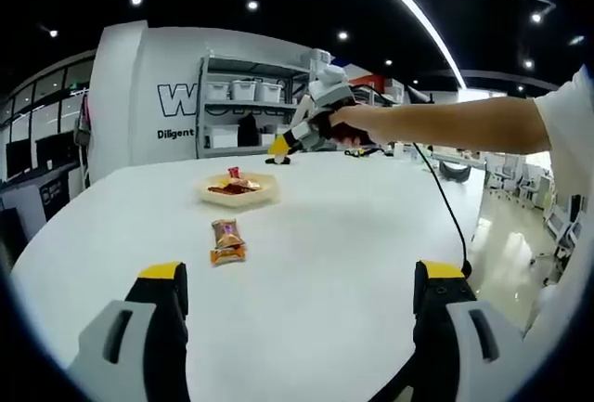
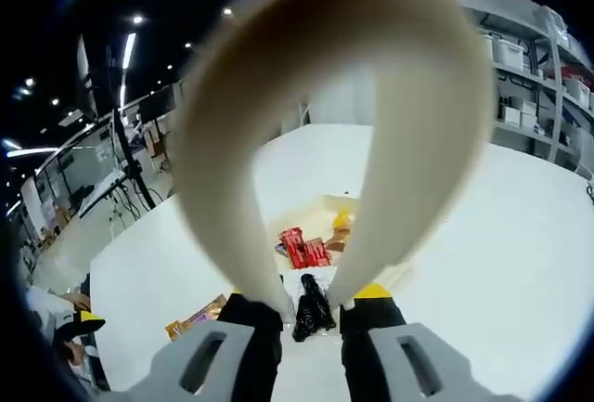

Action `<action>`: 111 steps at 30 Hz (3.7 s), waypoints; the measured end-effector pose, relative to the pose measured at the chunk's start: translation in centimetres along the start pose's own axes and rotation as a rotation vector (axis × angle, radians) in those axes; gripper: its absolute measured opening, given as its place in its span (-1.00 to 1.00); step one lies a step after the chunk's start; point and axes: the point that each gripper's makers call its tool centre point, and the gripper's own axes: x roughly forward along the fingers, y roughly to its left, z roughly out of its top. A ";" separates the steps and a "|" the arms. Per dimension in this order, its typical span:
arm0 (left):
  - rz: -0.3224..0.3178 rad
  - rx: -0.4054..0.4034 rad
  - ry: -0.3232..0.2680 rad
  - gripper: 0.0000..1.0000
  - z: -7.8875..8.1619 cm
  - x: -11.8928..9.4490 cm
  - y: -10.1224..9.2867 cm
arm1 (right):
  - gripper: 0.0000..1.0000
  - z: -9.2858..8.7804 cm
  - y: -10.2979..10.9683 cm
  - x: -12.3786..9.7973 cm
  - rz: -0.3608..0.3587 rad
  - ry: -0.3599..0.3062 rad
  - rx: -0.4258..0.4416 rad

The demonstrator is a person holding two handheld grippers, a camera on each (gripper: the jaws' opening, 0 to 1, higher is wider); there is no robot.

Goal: Place the target food into the container with the food tongs after gripping and lifting it, then release it inside without dropping or visibly crushing the food.

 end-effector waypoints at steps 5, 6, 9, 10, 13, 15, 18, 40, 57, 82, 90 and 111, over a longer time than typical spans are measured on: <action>0.000 0.023 -0.003 0.98 -0.3 0.6 0.4 | -0.66 -0.2 -0.3 0.7 -0.006 0.007 0.000; -0.011 0.008 0.002 0.98 -0.6 0.7 0.3 | -0.66 -0.2 -0.3 0.8 -0.007 0.007 0.003; -0.017 -0.022 -0.012 0.98 -1.1 1.0 0.6 | -0.67 -0.2 -0.2 1.2 -0.004 0.007 0.011; -0.017 -0.030 -0.020 0.98 -1.2 1.1 0.6 | -0.69 -0.2 -0.2 1.2 -0.006 0.007 0.012; -0.011 -0.045 -0.010 0.98 -1.9 1.4 0.8 | -0.74 -0.5 -0.6 2.1 -0.024 0.025 -0.004; -0.013 -0.043 -0.017 0.98 -1.8 1.7 0.9 | -0.74 -0.9 -0.9 2.9 -0.030 0.042 -0.010; -0.012 -0.032 -0.026 0.98 -1.5 1.7 1.0 | -0.73 -1.4 -0.7 3.3 -0.021 0.050 0.012; -0.001 -0.068 -0.021 0.98 -1.8 1.7 1.9 | -0.70 -3.1 0.3 0.6 0.022 0.075 0.004; -0.003 -0.087 0.001 0.98 -2.3 1.9 1.9 | -0.68 -7.3 0.5 -0.8 0.044 0.121 0.041; -0.012 -0.108 -0.011 0.98 -2.5 1.8 1.8 | -0.61 -9.7 0.4 0.5 0.045 0.170 -0.079; -0.012 -0.107 -0.011 0.98 -2.5 1.8 1.7 | -0.63 -10.8 0.8 0.8 0.046 0.191 -0.134; 0.007 -0.080 -0.032 0.98 -2.3 2.1 1.8 | -0.73 -0.6 3.0 -0.7 0.046 0.094 -0.007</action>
